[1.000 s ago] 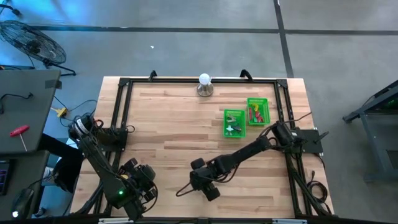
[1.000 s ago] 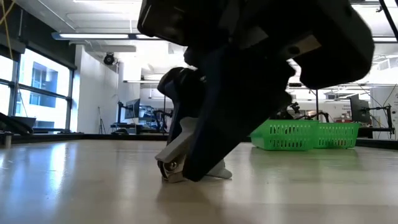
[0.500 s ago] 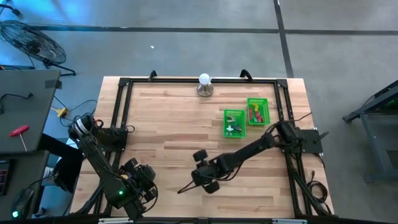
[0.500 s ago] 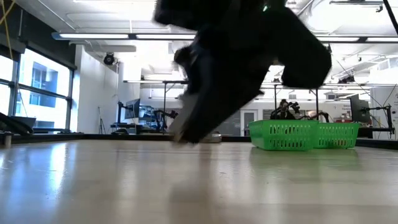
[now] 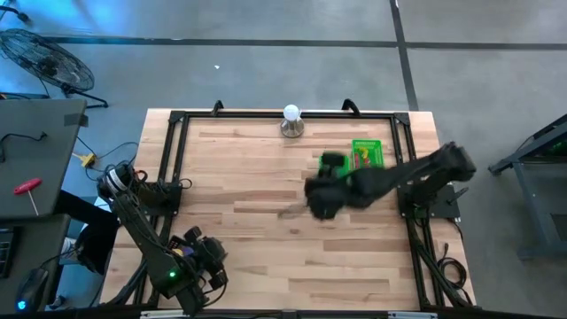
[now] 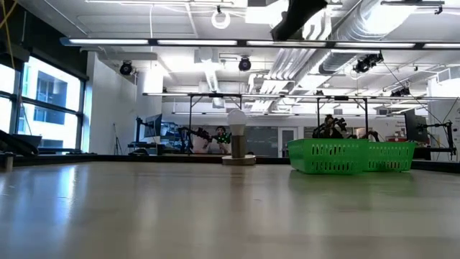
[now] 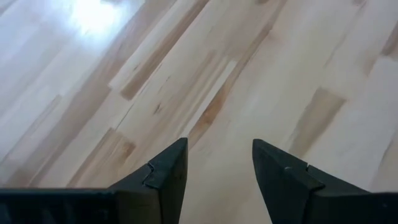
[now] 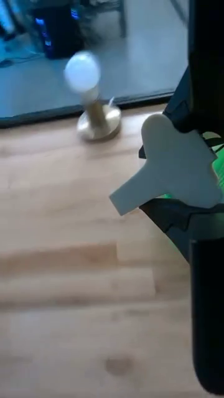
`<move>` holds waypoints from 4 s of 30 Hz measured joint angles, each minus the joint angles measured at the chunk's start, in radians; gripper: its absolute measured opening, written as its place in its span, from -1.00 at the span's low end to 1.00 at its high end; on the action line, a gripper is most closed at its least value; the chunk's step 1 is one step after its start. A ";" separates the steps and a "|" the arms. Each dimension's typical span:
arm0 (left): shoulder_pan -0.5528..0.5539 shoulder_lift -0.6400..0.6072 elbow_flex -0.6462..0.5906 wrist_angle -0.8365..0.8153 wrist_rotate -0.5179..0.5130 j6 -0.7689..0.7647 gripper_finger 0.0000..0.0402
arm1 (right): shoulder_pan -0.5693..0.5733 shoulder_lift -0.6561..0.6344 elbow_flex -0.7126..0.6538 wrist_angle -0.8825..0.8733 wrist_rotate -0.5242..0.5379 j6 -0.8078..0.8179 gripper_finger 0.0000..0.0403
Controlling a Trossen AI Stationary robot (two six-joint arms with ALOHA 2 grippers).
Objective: Pick and place Stapler, Stapler remover, tape
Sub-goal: Put the white staple remover into the left green basket, then return to Home Position
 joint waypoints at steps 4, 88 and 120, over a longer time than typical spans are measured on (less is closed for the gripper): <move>0.000 0.000 0.000 0.026 -0.046 0.029 -0.14 | -0.127 -0.083 -0.011 0.040 -0.124 -0.031 -0.55; 0.605 -0.195 0.590 0.278 0.034 1.661 -1.00 | -0.060 -0.406 -0.220 0.693 -0.579 -0.560 -0.37; 0.432 -1.291 -0.387 0.495 0.022 1.499 -1.00 | 0.100 -1.654 -0.594 0.031 -0.260 -0.216 -1.00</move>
